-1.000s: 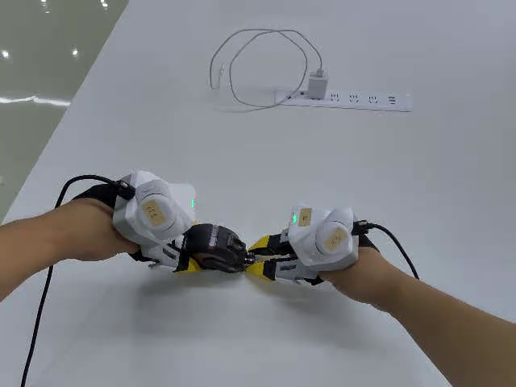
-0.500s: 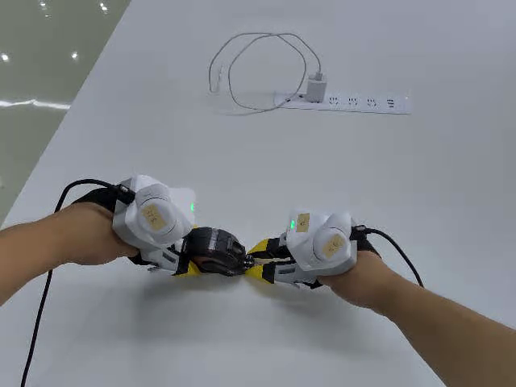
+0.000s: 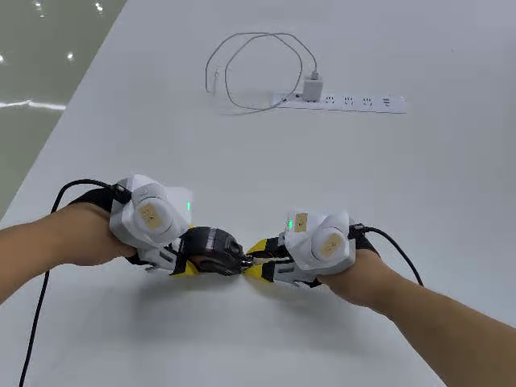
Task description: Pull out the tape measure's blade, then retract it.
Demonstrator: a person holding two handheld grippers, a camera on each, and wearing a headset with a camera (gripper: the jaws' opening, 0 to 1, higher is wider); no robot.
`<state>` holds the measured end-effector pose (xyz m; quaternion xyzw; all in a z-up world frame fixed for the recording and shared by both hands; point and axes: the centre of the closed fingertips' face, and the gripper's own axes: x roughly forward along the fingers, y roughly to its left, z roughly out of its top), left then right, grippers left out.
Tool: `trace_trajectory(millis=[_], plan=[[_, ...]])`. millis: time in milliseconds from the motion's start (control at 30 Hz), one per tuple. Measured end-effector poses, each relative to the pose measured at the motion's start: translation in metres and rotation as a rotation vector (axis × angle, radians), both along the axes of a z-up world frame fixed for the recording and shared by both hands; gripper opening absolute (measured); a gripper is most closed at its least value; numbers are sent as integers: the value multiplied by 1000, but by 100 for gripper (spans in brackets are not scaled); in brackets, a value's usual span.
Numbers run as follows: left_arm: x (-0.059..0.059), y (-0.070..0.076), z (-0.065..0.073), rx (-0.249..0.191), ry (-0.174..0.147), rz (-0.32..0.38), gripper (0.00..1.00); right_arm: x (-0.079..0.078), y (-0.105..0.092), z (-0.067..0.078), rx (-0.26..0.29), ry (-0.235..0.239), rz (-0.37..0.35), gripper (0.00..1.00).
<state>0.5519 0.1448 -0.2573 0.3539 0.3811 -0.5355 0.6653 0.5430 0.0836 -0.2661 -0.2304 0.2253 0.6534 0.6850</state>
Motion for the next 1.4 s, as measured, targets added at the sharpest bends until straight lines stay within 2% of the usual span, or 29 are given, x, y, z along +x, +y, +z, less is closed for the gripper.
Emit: trace_trajectory(millis=[1400], plan=[[0,-1,0,-7,8,16,27,3,-36,0,-39,-7,-4,8]])
